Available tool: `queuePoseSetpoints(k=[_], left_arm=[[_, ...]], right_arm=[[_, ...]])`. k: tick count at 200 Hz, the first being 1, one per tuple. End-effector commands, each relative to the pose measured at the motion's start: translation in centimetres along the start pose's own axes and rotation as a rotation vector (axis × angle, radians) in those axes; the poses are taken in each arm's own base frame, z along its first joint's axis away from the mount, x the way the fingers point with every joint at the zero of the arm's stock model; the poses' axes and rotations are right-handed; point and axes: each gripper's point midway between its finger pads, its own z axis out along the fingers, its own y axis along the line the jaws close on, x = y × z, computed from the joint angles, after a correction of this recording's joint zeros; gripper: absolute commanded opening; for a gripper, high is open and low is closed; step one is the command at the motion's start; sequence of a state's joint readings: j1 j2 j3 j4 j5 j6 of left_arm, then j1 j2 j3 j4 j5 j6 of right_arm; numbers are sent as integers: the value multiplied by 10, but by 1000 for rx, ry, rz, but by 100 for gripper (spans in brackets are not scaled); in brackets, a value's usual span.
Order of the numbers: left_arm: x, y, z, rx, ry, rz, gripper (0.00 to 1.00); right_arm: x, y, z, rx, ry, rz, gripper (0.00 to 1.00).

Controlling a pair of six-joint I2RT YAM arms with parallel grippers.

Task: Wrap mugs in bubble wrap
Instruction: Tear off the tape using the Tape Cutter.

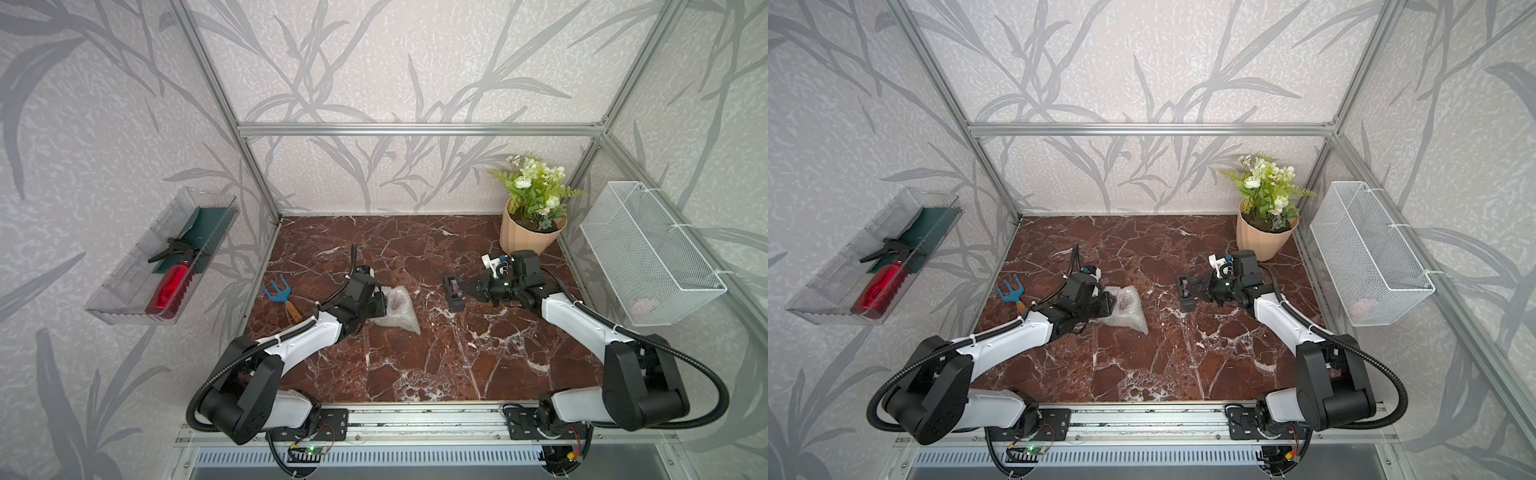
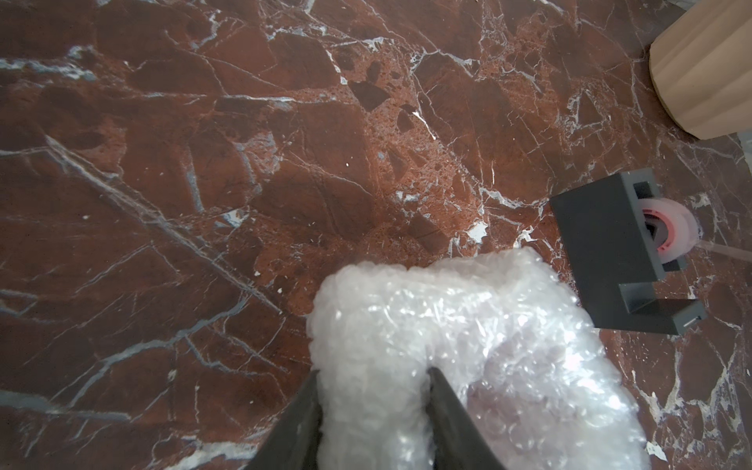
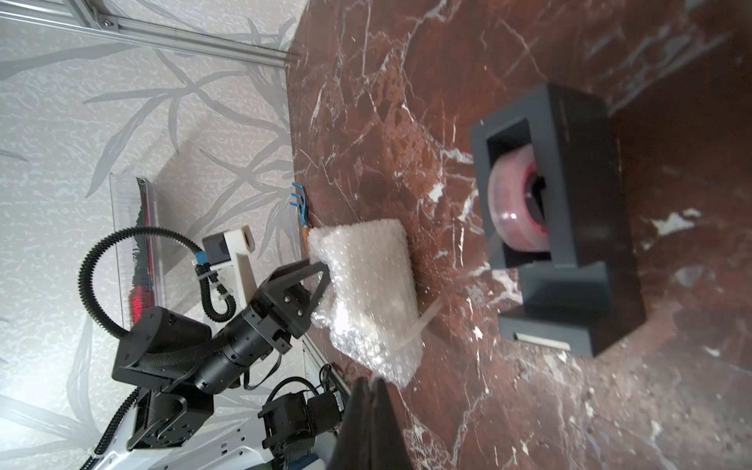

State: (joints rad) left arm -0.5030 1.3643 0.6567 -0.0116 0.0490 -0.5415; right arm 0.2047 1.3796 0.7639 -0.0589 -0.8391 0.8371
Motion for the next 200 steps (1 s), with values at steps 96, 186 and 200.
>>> queuePoseSetpoints(k=[96,186,200], left_arm=[[25,13,0,-46,77,23,39],[26,12,3,-46,85,23,39],[26,12,3,-48,84,22,39]], right_arm=[[47,-54,1,130,144,33,0],[35,-142,17,445,122,73,0],[30,-151,12,512,109,68,0]])
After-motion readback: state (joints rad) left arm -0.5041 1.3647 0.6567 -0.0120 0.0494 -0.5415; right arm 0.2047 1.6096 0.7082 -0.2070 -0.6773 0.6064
